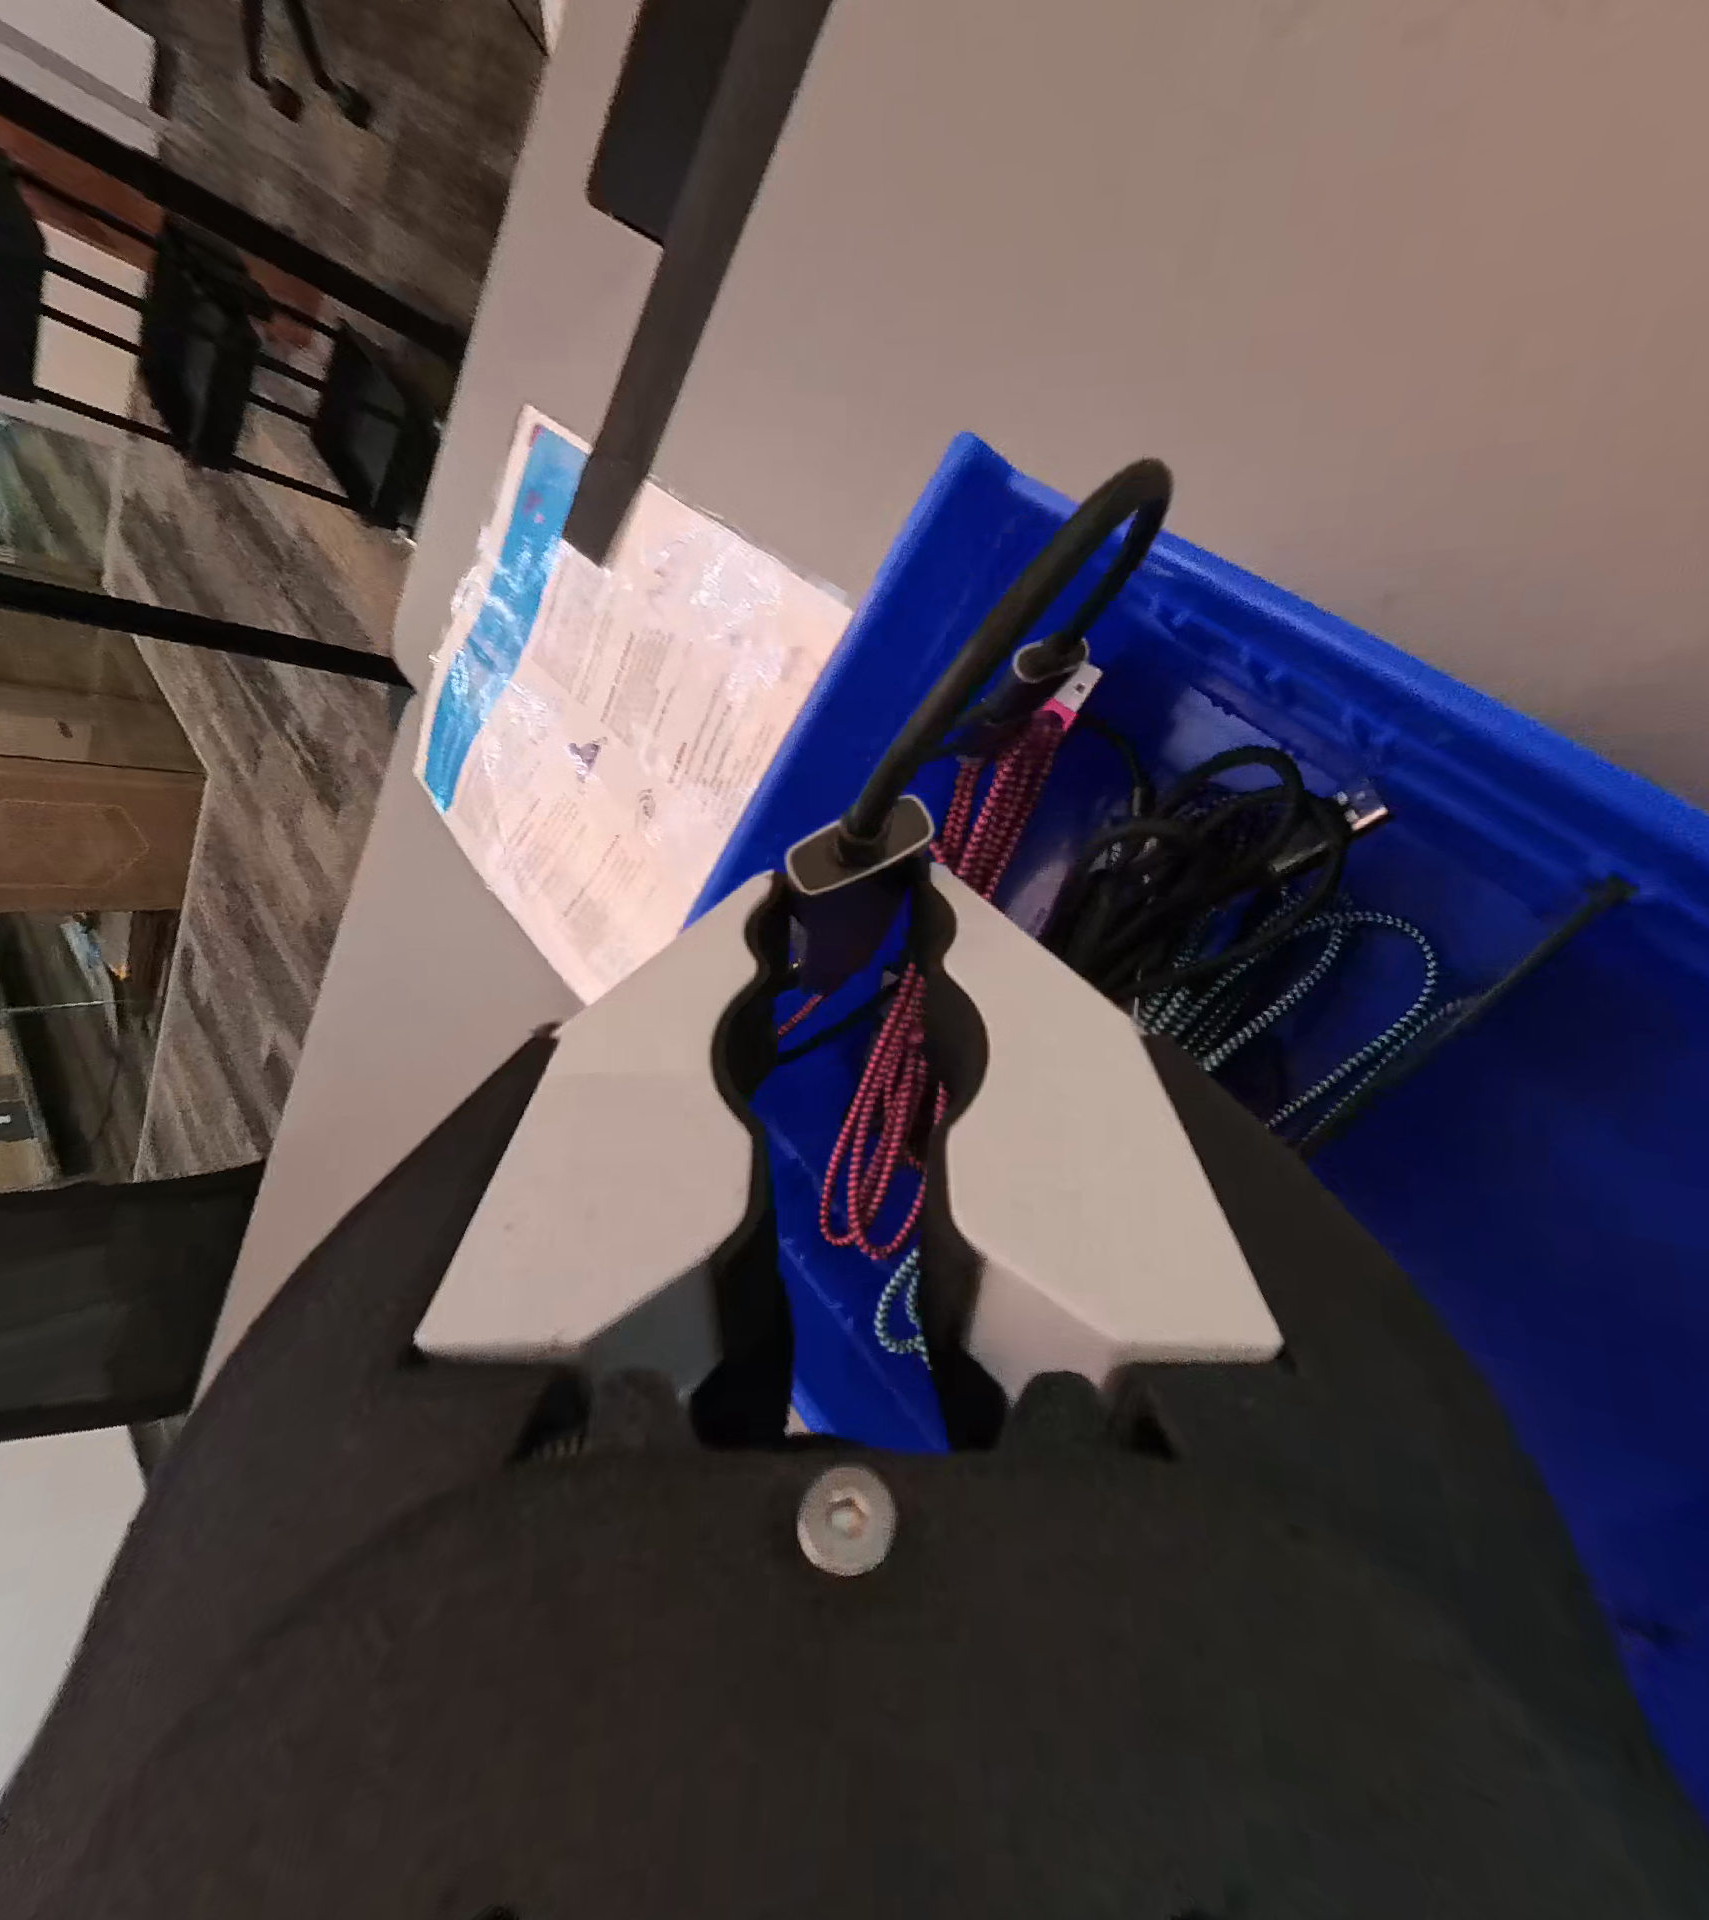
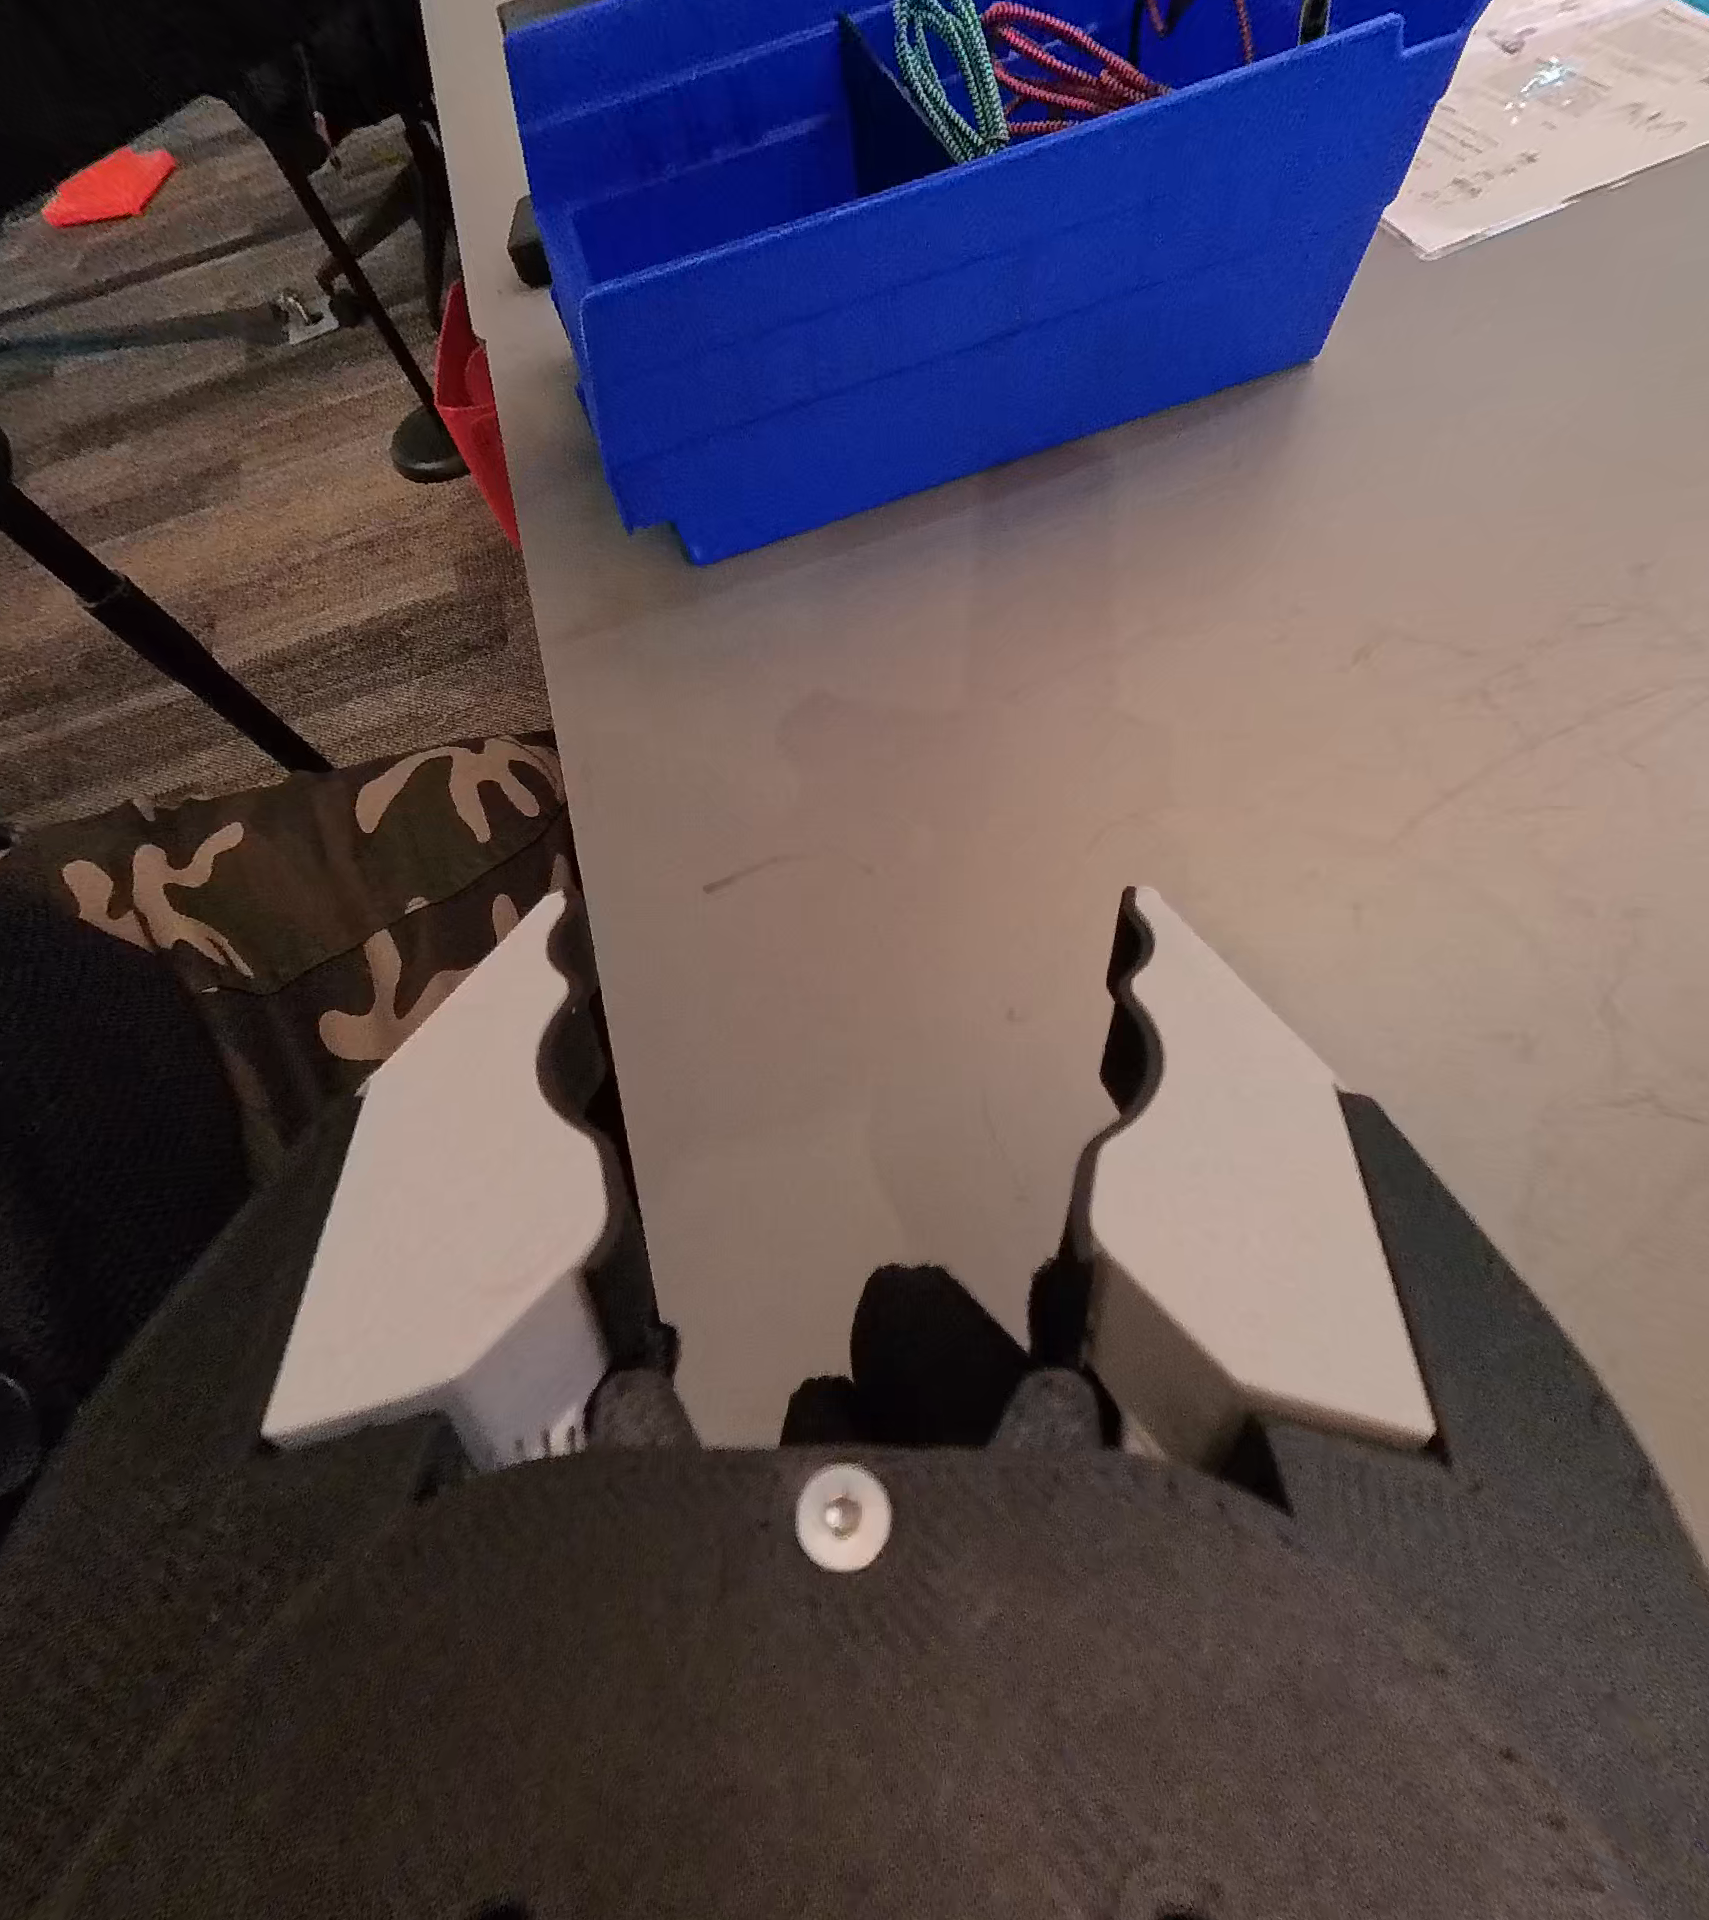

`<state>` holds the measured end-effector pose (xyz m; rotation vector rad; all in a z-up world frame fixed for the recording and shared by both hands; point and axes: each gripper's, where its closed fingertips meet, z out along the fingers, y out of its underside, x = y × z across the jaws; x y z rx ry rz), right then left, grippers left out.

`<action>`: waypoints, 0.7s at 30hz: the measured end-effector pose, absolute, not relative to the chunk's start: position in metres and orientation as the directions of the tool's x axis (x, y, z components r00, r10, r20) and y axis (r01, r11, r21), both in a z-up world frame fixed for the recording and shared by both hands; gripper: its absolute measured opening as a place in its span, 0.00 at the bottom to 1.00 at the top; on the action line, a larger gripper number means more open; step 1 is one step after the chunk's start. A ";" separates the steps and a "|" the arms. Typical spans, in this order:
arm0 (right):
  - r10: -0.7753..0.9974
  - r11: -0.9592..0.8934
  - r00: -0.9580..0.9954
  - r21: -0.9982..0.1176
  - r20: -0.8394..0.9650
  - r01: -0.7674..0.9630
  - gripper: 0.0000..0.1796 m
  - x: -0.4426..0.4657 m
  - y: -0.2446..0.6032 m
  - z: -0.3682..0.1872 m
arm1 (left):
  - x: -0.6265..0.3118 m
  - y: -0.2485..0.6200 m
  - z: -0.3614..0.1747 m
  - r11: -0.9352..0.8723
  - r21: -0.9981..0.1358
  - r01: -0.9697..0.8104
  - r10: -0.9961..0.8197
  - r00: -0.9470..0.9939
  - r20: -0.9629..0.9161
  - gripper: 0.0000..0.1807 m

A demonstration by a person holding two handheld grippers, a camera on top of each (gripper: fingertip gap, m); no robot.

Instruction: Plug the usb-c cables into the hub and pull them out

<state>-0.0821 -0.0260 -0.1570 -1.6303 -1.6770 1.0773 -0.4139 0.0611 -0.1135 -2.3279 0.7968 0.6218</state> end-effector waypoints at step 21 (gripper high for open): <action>0.974 -0.070 -0.142 -0.832 -0.175 0.550 0.54 -0.083 -0.034 -0.164 | -0.436 0.042 -0.177 -0.608 0.025 -0.793 -0.734 0.550 -0.399 0.49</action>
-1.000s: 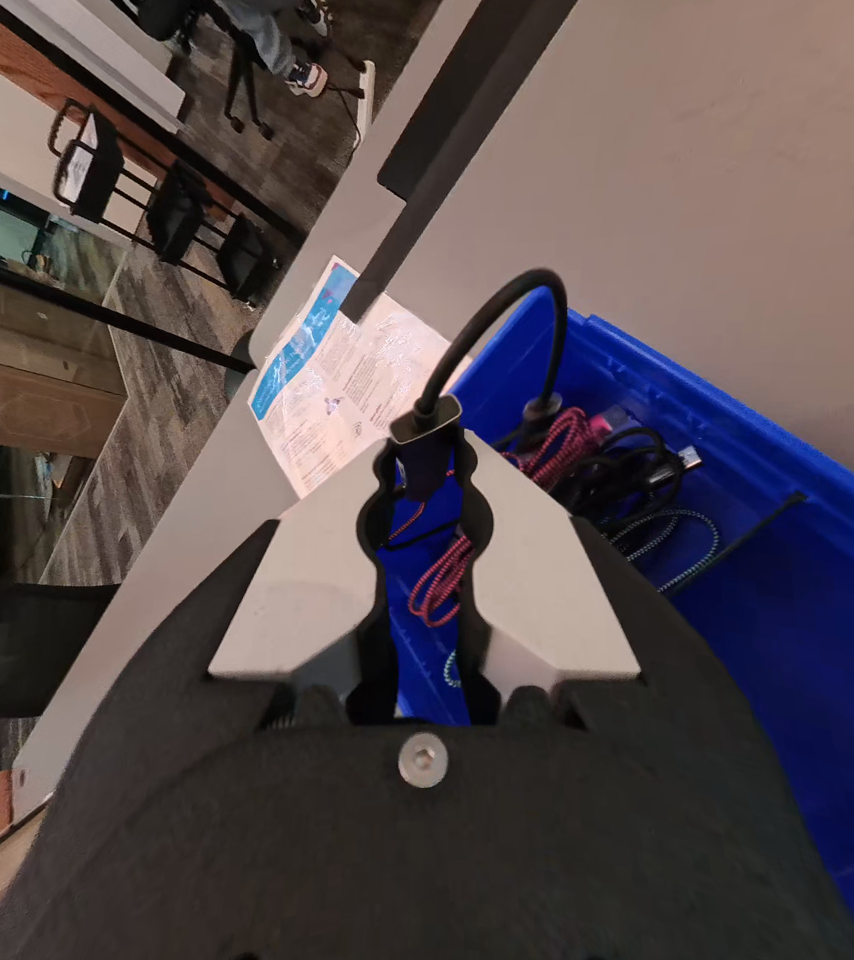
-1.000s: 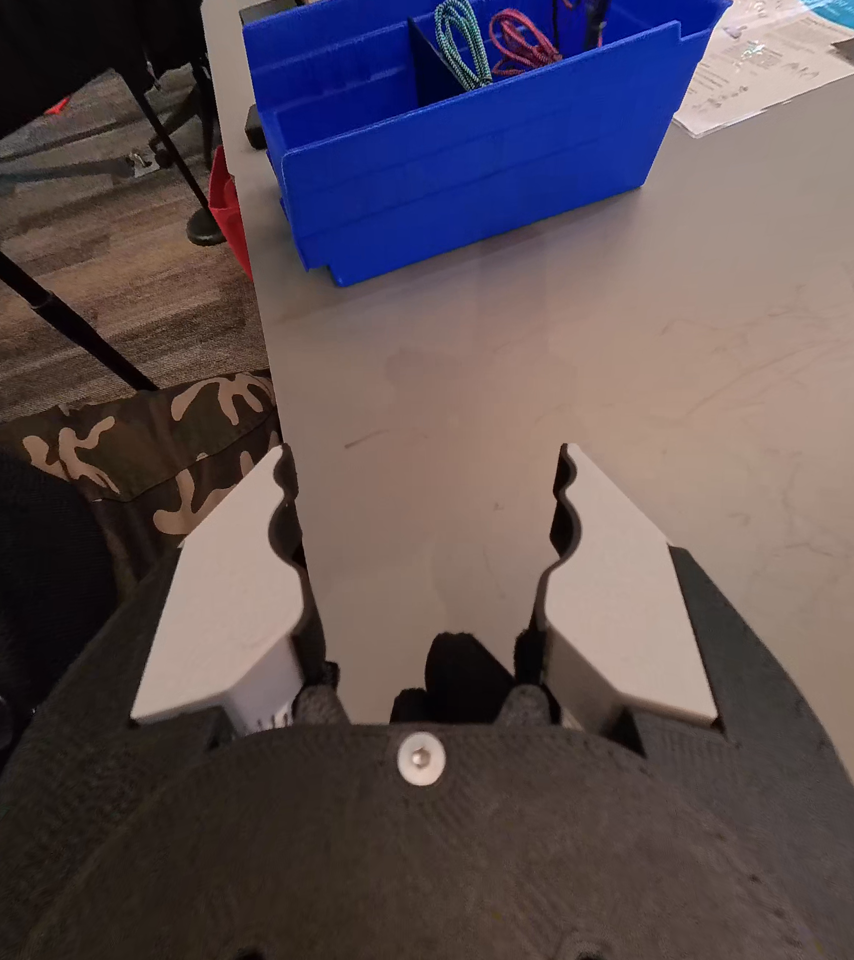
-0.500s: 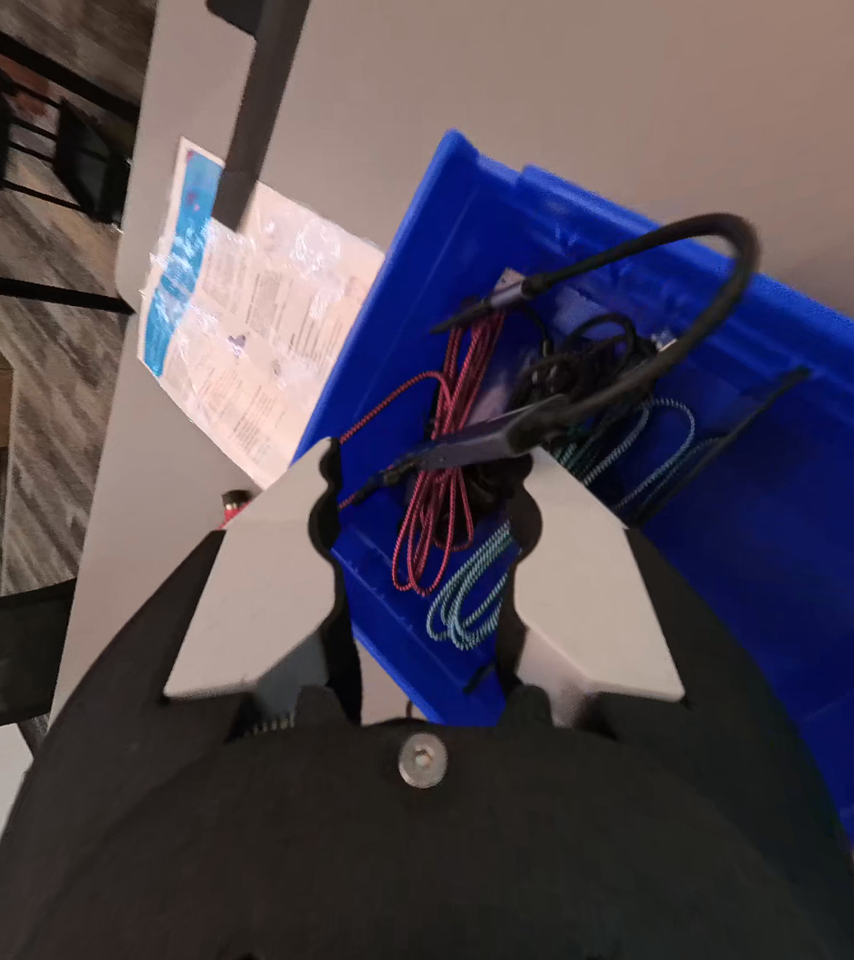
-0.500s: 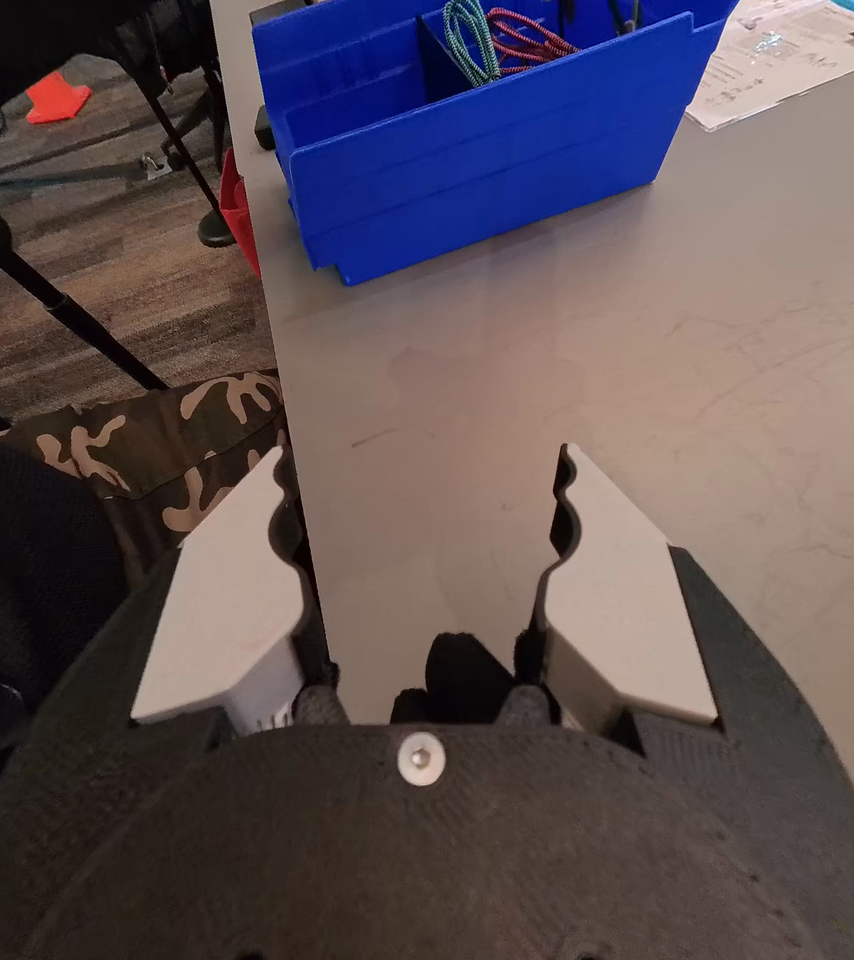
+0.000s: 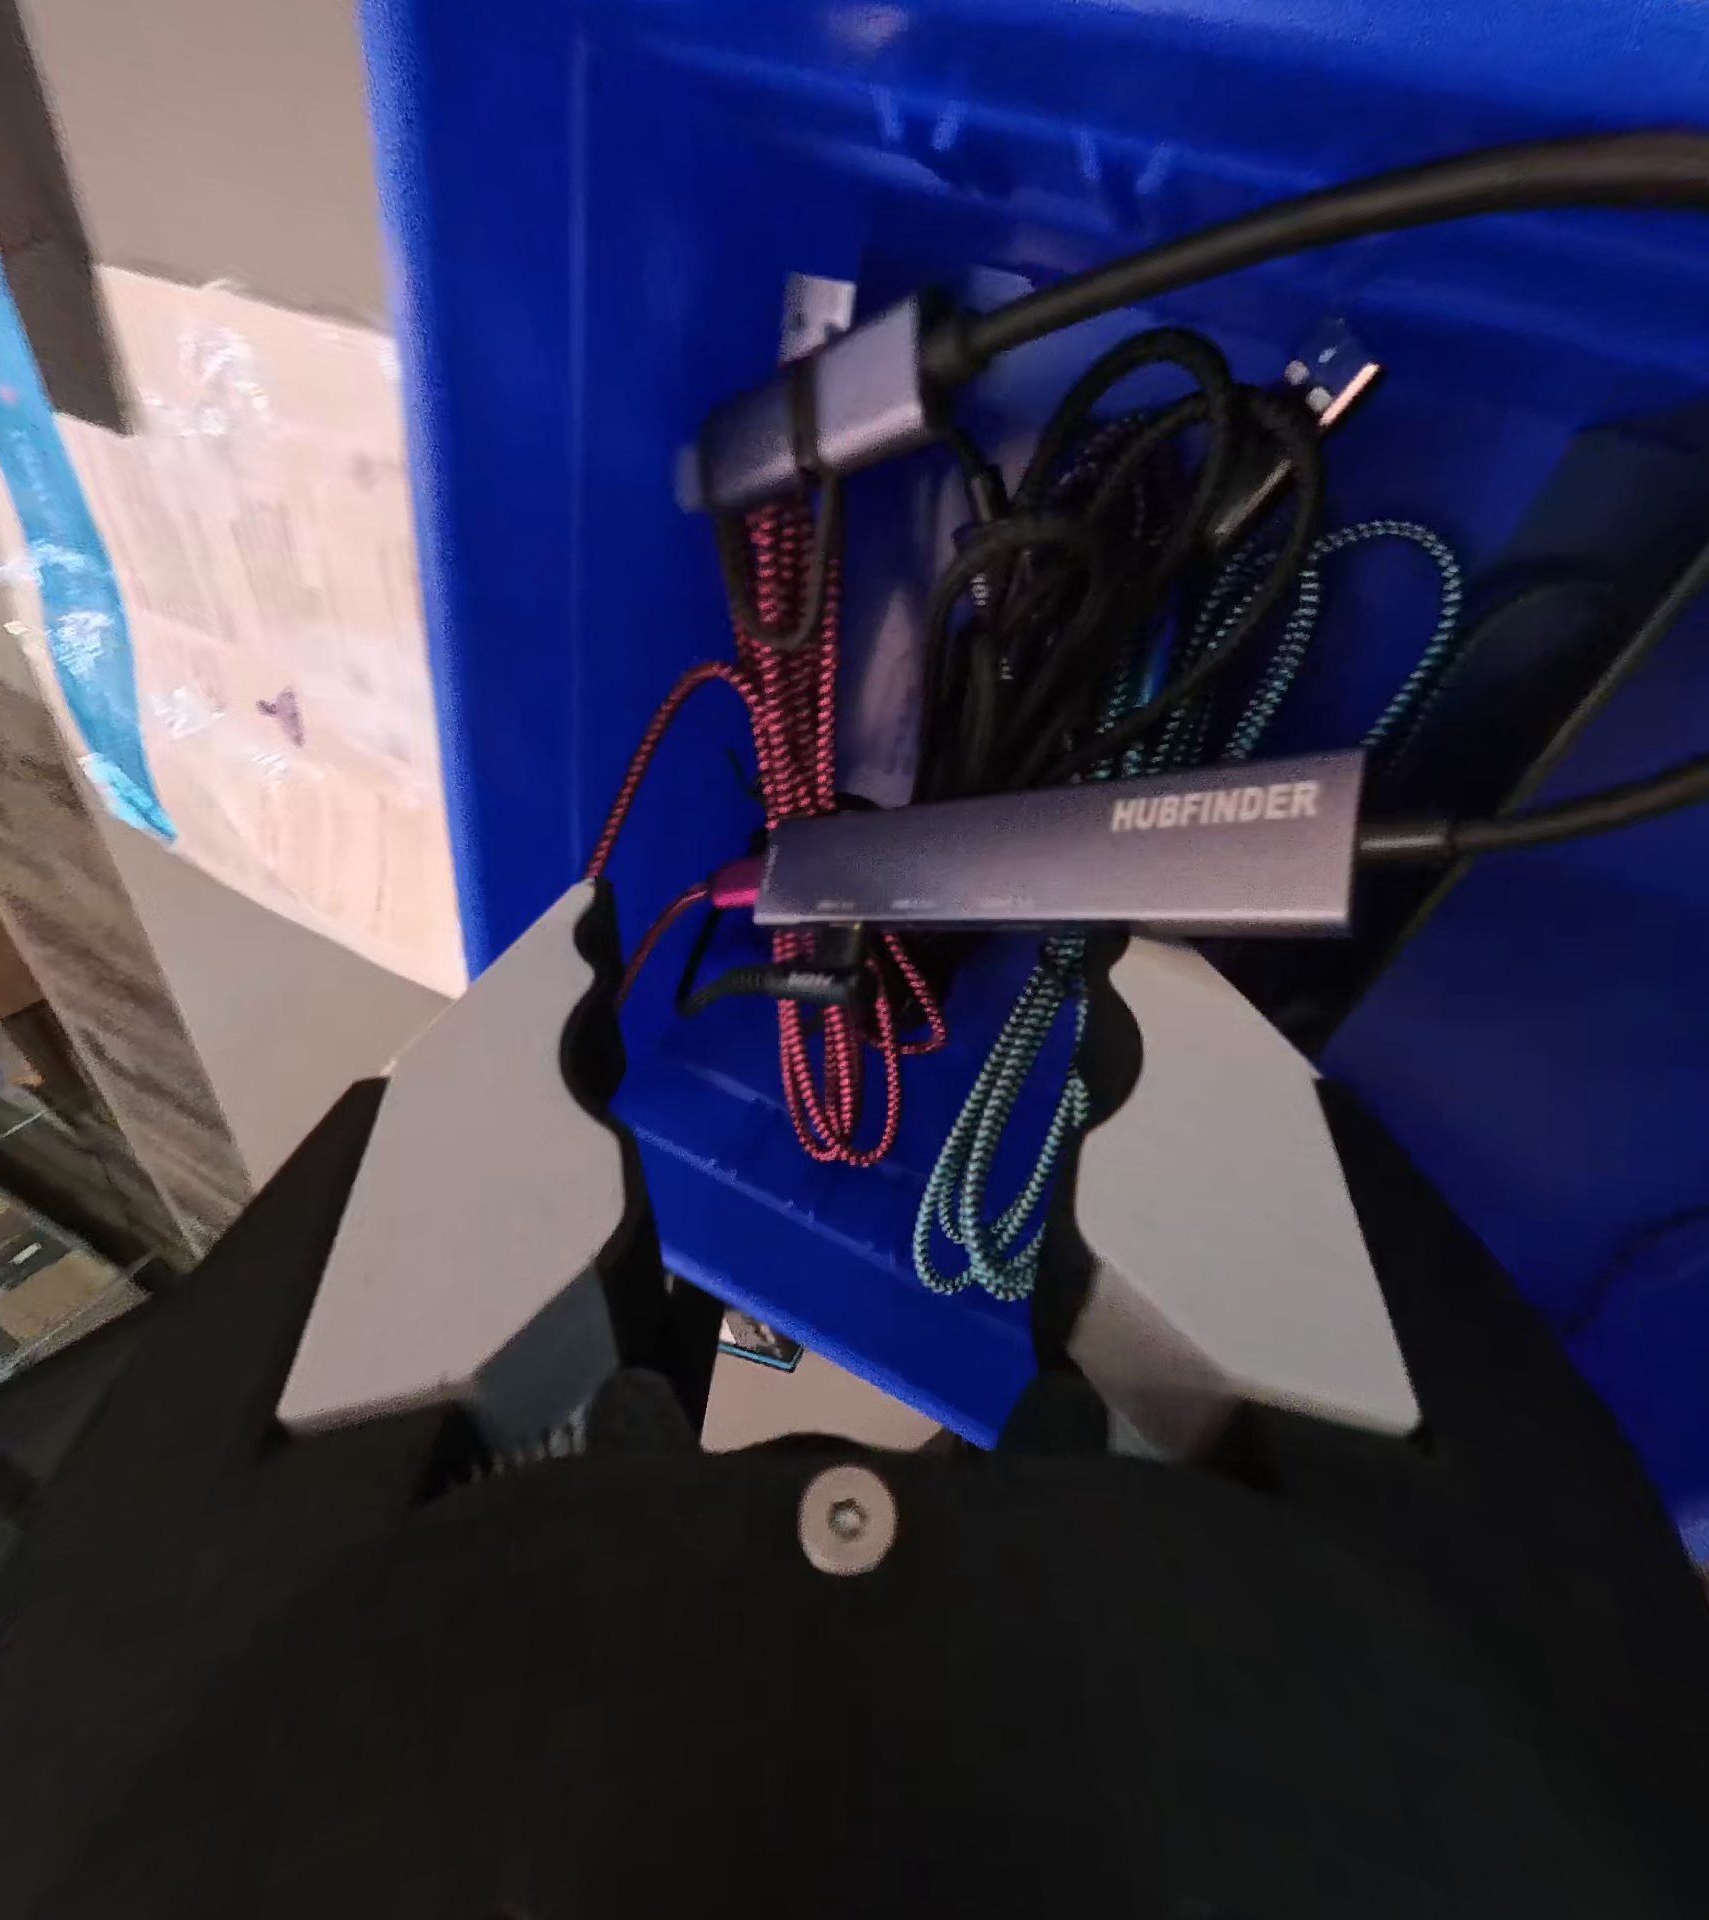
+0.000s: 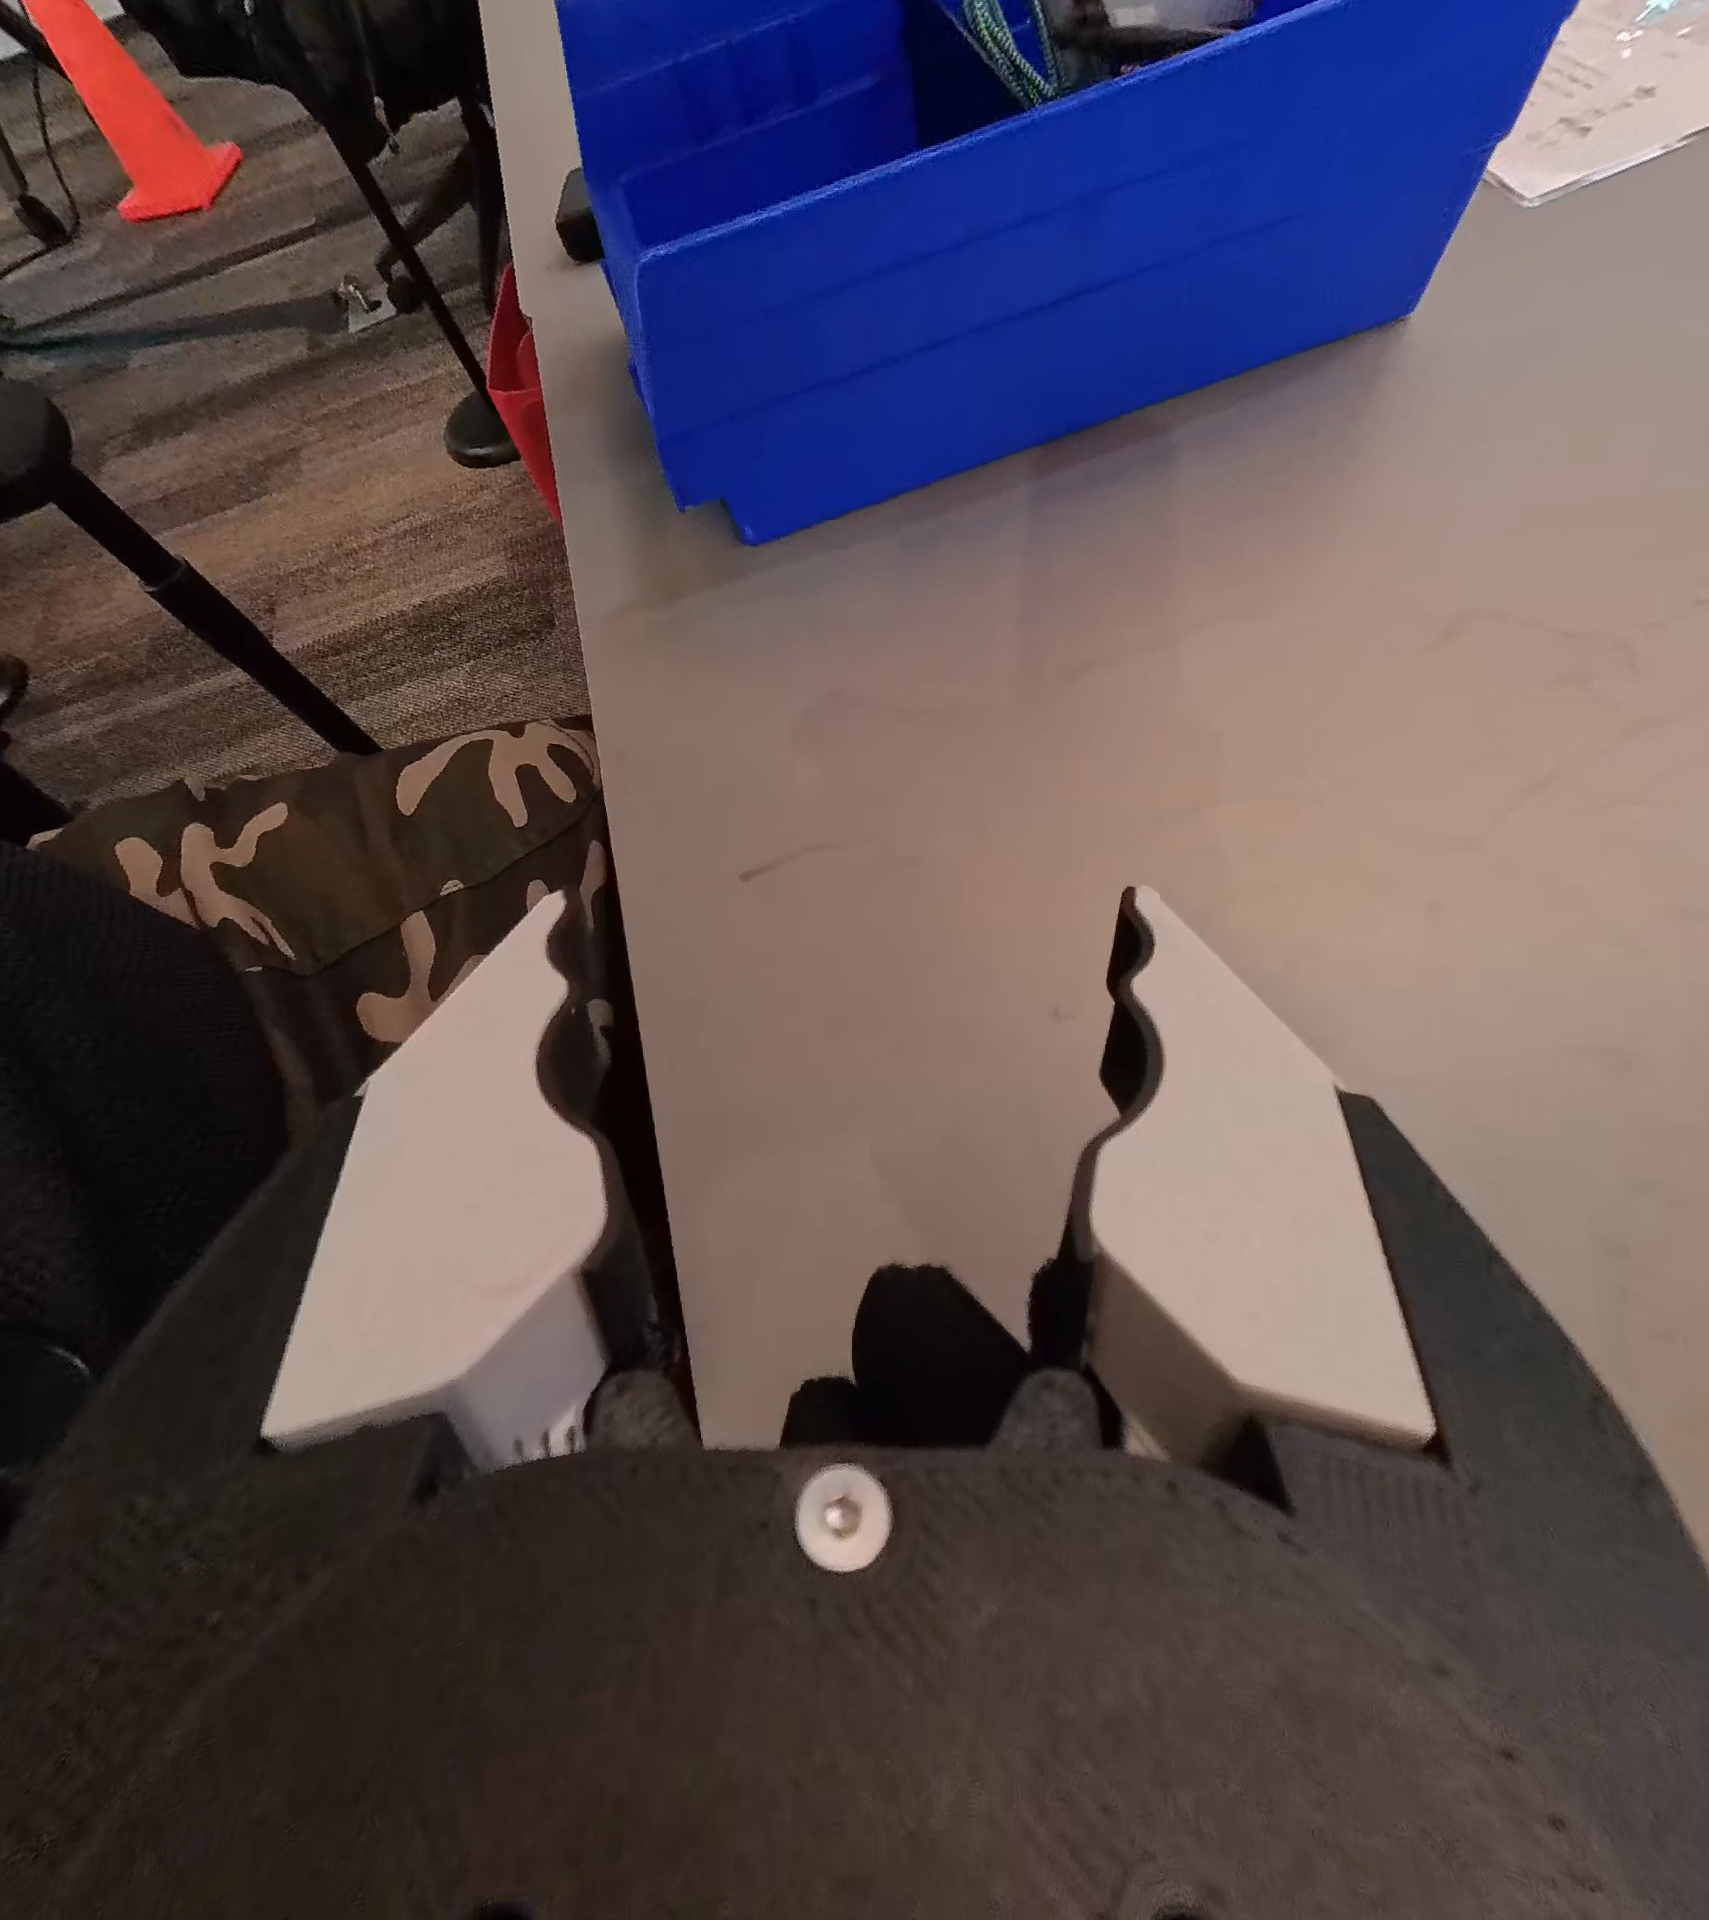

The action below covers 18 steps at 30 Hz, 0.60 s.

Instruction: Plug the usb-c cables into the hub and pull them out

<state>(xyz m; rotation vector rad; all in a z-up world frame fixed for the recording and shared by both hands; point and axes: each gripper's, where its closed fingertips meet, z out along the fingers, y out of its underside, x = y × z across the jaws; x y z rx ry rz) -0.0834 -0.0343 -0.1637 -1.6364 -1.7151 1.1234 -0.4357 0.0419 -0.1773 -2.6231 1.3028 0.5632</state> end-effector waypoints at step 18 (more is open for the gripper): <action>0.963 -0.100 -0.154 -0.826 -0.220 0.555 0.54 -0.082 -0.033 -0.169 | -0.422 0.045 -0.211 -0.764 -0.048 -0.644 -0.646 0.761 0.061 0.46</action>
